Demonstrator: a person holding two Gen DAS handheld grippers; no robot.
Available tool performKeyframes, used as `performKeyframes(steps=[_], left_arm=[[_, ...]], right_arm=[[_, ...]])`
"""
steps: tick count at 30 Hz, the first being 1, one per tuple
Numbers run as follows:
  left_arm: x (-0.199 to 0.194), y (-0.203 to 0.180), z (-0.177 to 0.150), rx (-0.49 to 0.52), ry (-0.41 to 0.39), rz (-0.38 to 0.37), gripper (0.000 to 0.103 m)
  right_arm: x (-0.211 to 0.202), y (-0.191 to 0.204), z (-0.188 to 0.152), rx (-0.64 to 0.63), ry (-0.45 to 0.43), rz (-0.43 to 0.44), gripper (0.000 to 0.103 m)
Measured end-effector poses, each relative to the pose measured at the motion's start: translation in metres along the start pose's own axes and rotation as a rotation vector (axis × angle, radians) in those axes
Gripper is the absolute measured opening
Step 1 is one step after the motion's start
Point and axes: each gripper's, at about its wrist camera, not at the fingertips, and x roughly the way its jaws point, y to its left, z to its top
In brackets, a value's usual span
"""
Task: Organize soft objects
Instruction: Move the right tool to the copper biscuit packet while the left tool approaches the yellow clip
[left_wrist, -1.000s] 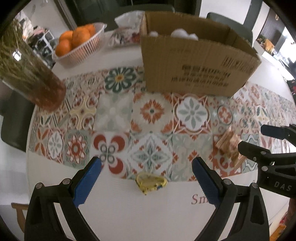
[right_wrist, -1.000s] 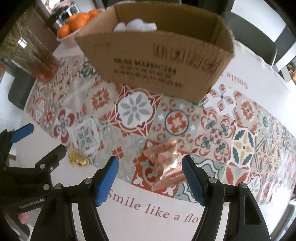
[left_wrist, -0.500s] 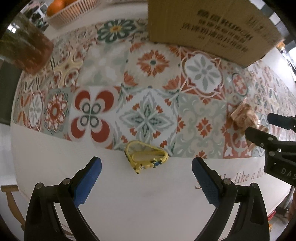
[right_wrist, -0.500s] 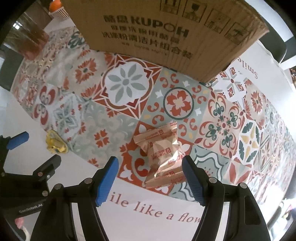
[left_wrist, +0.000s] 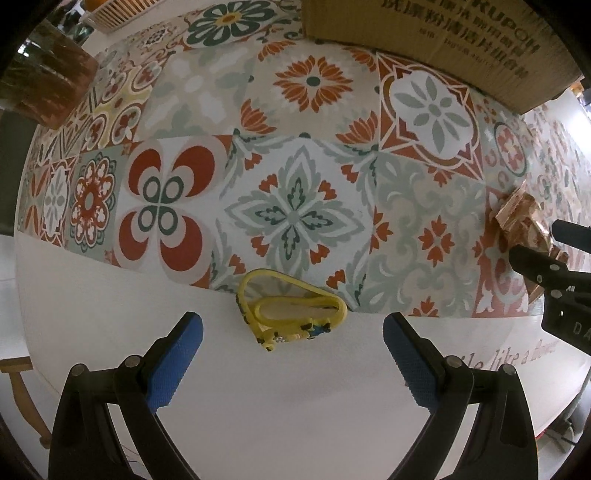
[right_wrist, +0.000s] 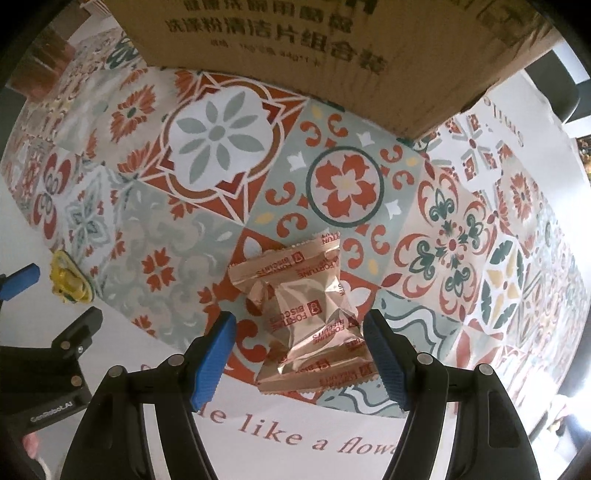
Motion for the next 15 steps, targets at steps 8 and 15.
performKeyframes(steps=[8,15], left_arm=[[0.018,0.004,0.007,-0.013,0.011,-0.012,0.087],[0.027,0.012,0.011,-0.022,0.024,-0.058,0.071]], right_arm=[[0.016,-0.01,0.0,0.025,0.012,0.026,0.072],[0.035,-0.006,0.007,0.05,0.007,0.051,0.067]])
